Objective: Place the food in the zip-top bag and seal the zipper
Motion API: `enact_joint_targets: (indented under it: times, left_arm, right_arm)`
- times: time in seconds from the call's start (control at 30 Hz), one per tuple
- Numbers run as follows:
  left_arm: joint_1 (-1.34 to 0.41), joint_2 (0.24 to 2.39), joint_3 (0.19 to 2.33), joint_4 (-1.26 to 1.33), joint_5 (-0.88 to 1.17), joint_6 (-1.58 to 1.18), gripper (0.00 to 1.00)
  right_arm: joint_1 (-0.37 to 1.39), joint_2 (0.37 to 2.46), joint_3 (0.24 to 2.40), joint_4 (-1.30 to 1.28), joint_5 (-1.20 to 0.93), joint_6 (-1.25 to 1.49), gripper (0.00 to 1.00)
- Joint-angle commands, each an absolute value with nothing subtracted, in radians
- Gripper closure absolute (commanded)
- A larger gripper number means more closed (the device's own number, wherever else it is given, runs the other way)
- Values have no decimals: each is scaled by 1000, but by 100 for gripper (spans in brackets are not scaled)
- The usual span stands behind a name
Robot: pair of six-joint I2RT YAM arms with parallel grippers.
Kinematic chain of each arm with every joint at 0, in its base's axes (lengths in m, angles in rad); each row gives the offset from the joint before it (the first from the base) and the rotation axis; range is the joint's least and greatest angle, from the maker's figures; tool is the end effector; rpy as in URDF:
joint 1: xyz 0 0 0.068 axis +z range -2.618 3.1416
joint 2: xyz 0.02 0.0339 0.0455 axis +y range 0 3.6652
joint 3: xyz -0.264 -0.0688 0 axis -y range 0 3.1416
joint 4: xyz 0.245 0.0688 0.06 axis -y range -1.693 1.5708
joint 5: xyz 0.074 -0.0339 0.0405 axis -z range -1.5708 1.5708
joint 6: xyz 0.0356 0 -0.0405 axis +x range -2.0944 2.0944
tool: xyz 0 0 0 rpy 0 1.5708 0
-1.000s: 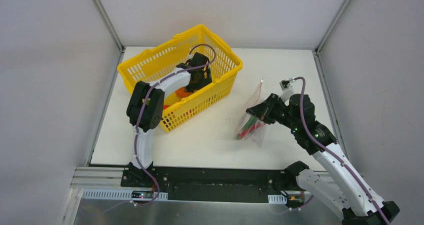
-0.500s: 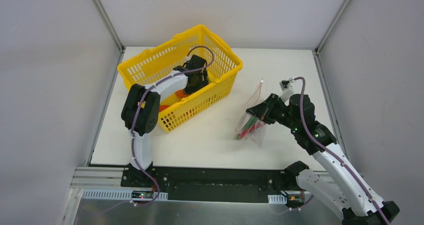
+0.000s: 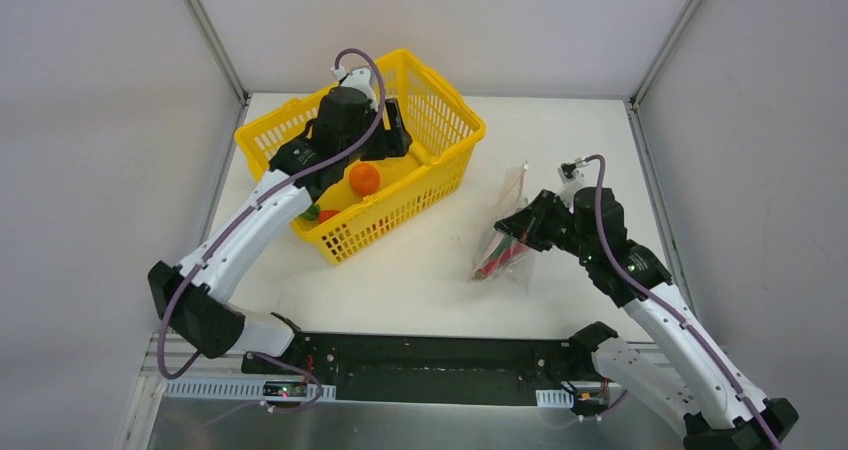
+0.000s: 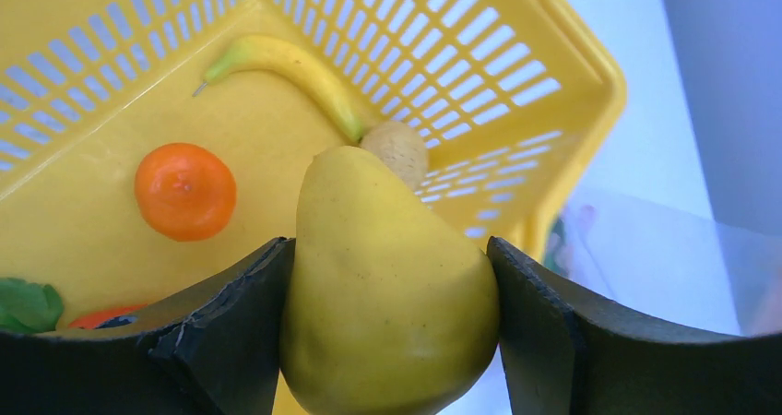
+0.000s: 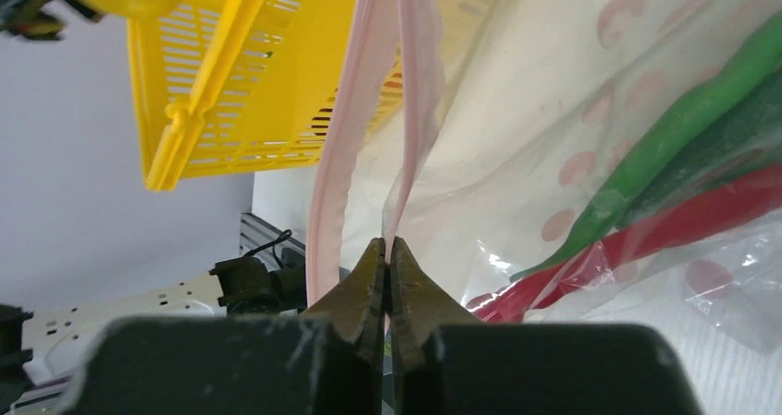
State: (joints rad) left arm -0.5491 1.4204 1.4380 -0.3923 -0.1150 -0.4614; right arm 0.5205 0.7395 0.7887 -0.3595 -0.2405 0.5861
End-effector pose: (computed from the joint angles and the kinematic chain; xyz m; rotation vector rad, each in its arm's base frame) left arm 0.2803 -0.1667 0.3988 0.0092 1.9840 -0.5539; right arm 0.1434 0.0919 0.3302 -0.1098 1.9906 0.9655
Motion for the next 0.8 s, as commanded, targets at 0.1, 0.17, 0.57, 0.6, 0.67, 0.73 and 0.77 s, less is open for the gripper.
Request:
enact_joint_targets:
  times: [0.1, 0.17, 0.57, 0.6, 0.67, 0.73, 0.77]
  left_arm:
    - [-700, 1256, 1370, -365, -51, -409, 75]
    - [-761, 1237, 1371, -356, -33, -397, 75]
    - [-1028, 1324, 1408, -213, 134, -339, 75]
    - [-1035, 1338, 1404, -191, 155, -342, 75]
    - [-1046, 1359, 1401, -166, 172, -346, 75]
    - [-1056, 1381, 1392, -139, 188, -355, 75]
    - [-1060, 1390, 1384, -125, 194, -363, 75]
  right_arm:
    - [521, 805, 899, -494, -157, 537, 100]
    - [526, 816, 915, -504, -142, 541, 100]
    - [571, 823, 962, -489, -133, 543, 100]
    - [570, 818, 956, -477, -142, 549, 100]
    - [571, 807, 948, -466, -151, 555, 100]
    - [570, 797, 942, -461, -147, 558, 100]
    - [569, 792, 939, -459, -145, 558, 100]
